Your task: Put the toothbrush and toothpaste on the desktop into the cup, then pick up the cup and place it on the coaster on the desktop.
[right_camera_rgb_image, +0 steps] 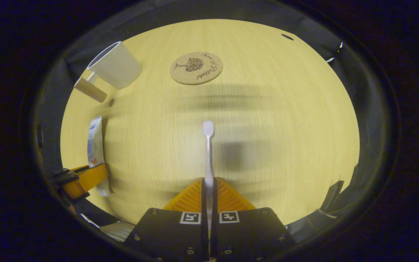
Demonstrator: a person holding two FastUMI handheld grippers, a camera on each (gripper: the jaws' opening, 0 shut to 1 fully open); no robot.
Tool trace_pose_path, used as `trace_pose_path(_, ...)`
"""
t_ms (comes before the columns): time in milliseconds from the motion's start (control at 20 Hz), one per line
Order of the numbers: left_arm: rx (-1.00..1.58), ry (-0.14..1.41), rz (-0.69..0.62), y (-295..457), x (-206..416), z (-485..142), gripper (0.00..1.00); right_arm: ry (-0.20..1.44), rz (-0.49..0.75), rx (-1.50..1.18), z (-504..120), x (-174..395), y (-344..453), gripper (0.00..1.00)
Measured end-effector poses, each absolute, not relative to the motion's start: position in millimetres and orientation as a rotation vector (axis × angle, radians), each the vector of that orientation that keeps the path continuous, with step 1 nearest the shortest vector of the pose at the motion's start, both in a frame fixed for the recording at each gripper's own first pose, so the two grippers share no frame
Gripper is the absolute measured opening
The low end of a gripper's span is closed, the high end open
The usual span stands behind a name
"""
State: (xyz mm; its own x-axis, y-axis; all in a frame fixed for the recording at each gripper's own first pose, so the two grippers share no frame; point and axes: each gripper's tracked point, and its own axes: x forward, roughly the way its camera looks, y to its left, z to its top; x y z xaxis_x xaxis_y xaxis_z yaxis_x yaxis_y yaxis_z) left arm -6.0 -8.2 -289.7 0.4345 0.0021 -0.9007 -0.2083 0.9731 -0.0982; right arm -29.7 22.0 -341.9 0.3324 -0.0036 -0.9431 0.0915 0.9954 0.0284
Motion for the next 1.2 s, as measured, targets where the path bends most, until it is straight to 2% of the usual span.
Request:
trace_pose_path(650, -0.159, 0.771, 0.13, 21.5, 65.1, -130.3, 0.24, 1.234, -0.058, 0.081, -339.7, -30.2, 22.1, 0.04)
trace_pose_path(1200, 0.024, 0.578, 0.023, 4.1, 194.9, -68.5, 0.24, 1.224, -0.073, 0.099, -340.9, -30.5, 22.3, 0.04)
